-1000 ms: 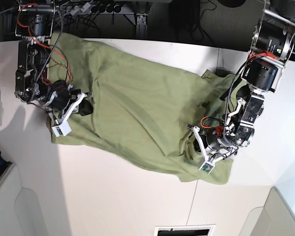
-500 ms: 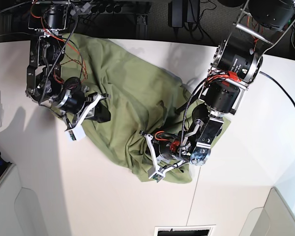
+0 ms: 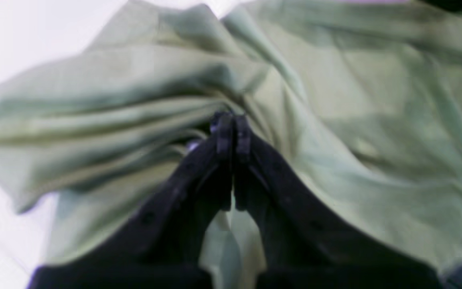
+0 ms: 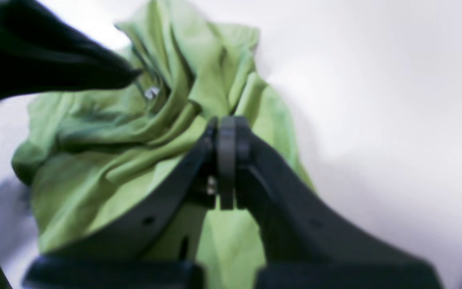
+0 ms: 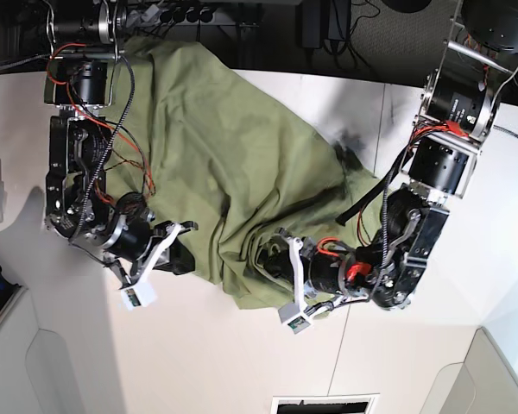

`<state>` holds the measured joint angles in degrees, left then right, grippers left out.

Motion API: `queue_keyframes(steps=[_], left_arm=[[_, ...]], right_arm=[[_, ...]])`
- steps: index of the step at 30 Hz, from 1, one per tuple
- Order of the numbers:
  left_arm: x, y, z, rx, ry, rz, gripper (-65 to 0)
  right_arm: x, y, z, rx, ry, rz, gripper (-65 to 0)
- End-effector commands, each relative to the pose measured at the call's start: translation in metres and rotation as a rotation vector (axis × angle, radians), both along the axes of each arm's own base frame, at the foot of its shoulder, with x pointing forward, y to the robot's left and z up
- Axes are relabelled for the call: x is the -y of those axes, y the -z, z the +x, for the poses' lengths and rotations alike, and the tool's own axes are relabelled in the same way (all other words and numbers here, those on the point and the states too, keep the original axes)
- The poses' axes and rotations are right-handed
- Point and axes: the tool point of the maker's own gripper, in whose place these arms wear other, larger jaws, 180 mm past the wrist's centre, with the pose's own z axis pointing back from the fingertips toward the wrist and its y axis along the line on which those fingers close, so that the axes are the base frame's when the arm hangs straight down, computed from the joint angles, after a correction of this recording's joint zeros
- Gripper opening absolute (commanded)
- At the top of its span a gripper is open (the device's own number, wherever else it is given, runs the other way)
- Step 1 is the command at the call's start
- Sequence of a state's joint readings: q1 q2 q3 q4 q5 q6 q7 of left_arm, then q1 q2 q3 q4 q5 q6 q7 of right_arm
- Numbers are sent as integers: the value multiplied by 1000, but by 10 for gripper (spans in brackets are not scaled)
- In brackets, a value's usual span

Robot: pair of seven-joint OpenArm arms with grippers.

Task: Layout the t-shirt on the table in an organized manner, then fold the t-shirt properly
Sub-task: 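Gather the shirt with both grippers into a bunched pile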

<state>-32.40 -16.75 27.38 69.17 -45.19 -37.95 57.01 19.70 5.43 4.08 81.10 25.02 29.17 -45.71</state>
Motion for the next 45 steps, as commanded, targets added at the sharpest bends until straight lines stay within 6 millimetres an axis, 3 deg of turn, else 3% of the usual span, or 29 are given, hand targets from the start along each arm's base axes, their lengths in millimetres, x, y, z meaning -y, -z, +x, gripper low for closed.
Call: queue_keyframes(steps=[1, 8, 13, 18, 21, 27, 33, 37, 41, 45], left_arm=[[7, -21, 0, 34, 45, -56, -650], [4, -2, -77, -92, 130, -118, -650], [25, 15, -135, -158, 185, -170, -650], [47, 38, -183, -267, 192, -223, -650], [44, 48, -192, -282, 187, -197, -650], [2, 75, -179, -246, 153, -14, -650], [-35, 106, -155, -284, 59, 79, -650], [-65, 121, -127, -299, -11, 160, -650], [-87, 117, -88, -290, -87, 181, -650], [-94, 96, -43, -236, -138, 170, -650]], right_arm=[[-7, -20, 16, 64, -10, 17, -650], [-54, -22, 36, 83, -115, -68, -650], [-82, -30, 52, 101, -182, -145, -650], [-98, -8, 61, 32, -226, -255, -650], [-97, 12, 59, -15, -256, -337, -650], [-81, 40, 47, -106, -284, -452, -650], [-52, 39, 57, -119, -226, -492, -650], [-28, 45, 57, -138, -203, -525, -650], [-5, 50, 53, -188, -181, -539, -650], [10, 54, 46, -253, -164, -501, -650]])
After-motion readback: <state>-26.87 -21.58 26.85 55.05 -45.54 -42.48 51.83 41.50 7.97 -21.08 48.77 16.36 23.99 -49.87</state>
